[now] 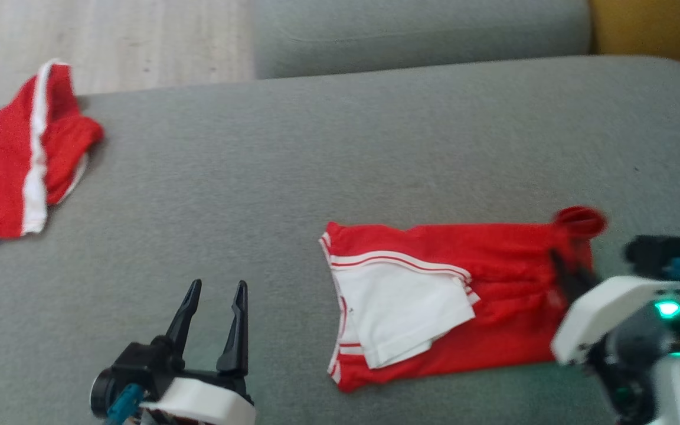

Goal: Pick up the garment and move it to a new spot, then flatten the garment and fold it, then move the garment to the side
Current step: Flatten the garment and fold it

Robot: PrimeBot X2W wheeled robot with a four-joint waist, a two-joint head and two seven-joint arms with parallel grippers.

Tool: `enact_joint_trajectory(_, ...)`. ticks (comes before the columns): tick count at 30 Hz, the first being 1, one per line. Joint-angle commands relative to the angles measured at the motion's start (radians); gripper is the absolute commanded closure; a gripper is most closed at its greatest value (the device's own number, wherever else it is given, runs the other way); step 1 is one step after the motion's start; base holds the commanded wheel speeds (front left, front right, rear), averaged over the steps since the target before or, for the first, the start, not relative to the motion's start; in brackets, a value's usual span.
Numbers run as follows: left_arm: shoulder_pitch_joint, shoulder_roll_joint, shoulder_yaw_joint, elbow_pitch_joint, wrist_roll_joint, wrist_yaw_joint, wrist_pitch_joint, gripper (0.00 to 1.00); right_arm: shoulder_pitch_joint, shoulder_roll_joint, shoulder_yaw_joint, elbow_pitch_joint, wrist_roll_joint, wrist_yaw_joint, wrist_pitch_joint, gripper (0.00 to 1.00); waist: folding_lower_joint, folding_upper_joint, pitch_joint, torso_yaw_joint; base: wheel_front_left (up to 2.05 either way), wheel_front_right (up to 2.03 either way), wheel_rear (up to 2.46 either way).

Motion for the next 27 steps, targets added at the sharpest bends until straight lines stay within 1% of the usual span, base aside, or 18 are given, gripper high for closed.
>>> enact_joint_trajectory(1, -0.020, 0.015, 0.031, -0.028, -0.005, 0.003, -0.002, 0.00, -0.024, -0.006, 0.033, -0.045, 0.007, 0.007, 0.005, 1.00, 0.0000, 0.0000, -0.017, 0.024, 0.00, 0.00, 0.00)
enact_joint_trajectory(6, -0.011, 0.023, 0.030, -0.038, -0.007, 0.006, 0.001, 0.00, -0.013, -0.005, 0.199, -0.026, 0.093, 0.007, -0.020, 1.00, 0.0000, 0.0000, -0.026, 0.077, 0.00, 0.00, 0.00)
enact_joint_trajectory(11, -0.014, 0.021, 0.023, -0.043, -0.007, 0.004, 0.005, 0.00, -0.041, -0.004, 0.346, 0.053, 0.157, 0.007, -0.075, 1.00, 0.0000, 0.0000, -0.026, 0.122, 0.00, 0.00, 0.00)
enact_joint_trajectory(13, -0.017, 0.019, 0.018, -0.042, -0.006, 0.003, 0.006, 0.00, -0.057, -0.004, 0.389, 0.098, 0.183, 0.007, -0.094, 1.00, 0.0000, 0.0000, -0.026, 0.141, 0.00, 0.00, 0.00)
enact_joint_trajectory(18, -0.021, 0.009, 0.009, -0.037, -0.007, 0.000, 0.005, 0.00, -0.107, -0.004, 0.422, 0.215, 0.208, 0.007, -0.159, 1.00, 0.0000, 0.0000, -0.025, 0.179, 0.00, 0.00, 0.00)
enact_joint_trajectory(23, -0.018, 0.005, 0.005, -0.029, -0.009, -0.001, 0.001, 0.00, -0.169, -0.004, 0.441, 0.318, 0.224, 0.007, -0.209, 1.00, 0.0000, 0.0000, -0.024, 0.197, 0.00, 0.00, 0.00)
enact_joint_trajectory(25, -0.018, 0.003, 0.004, -0.026, -0.010, -0.001, 0.000, 0.00, -0.192, -0.004, 0.468, 0.349, 0.236, 0.007, -0.219, 0.55, 0.0000, 0.0000, -0.023, 0.199, 0.00, 0.00, 0.00)
enact_joint_trajectory(26, -0.019, 0.002, 0.004, -0.025, -0.011, 0.000, -0.001, 0.00, -0.203, -0.004, 0.480, 0.360, 0.244, 0.007, -0.233, 0.05, 0.0000, 0.0000, -0.022, 0.198, 0.00, 0.00, 0.00)
enact_joint_trajectory(27, -0.019, 0.002, 0.004, -0.025, -0.011, 0.000, -0.002, 0.00, -0.212, -0.004, 0.491, 0.371, 0.248, 0.007, -0.246, 0.00, 0.0000, 0.0000, -0.021, 0.197, 0.00, 0.00, 0.00)
